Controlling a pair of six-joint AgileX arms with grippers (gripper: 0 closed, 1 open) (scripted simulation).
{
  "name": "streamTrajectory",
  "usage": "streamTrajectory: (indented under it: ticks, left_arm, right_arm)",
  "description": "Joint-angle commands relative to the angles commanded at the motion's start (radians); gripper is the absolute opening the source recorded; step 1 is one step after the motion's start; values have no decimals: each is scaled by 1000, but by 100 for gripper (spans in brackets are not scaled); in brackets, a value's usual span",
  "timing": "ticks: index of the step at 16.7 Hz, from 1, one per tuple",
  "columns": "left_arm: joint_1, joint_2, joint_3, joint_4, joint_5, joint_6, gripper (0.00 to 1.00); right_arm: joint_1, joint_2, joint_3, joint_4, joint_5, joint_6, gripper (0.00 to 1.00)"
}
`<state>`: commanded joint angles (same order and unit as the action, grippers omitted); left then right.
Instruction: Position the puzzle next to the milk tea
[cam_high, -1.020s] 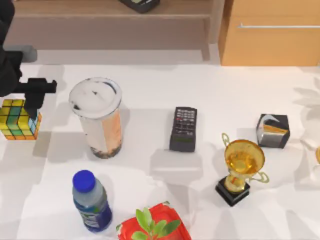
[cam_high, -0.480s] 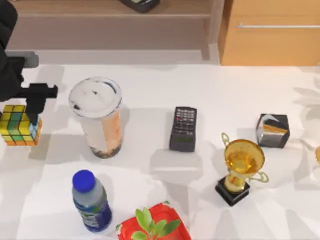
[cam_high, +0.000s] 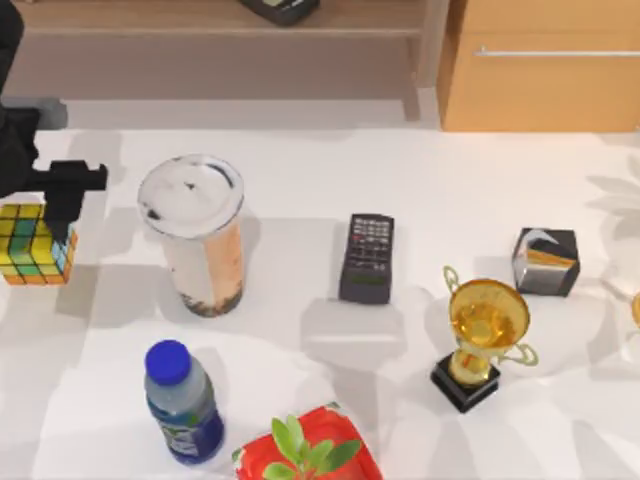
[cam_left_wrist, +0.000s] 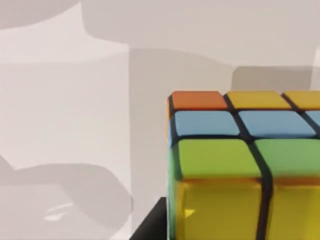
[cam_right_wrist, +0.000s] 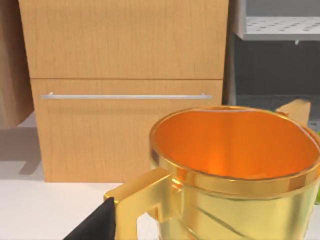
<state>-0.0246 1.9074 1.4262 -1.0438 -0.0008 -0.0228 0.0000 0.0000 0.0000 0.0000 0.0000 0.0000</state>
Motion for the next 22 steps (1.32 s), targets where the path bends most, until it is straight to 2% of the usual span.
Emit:
streamTrajectory:
  ticks: [18, 22]
  left_arm:
    - [-24, 41, -49, 47, 7, 0, 0]
    - [-24, 41, -49, 47, 7, 0, 30]
  right_arm:
    - [0, 0, 0, 0, 0, 0, 100]
    - [0, 0, 0, 0, 0, 0, 100]
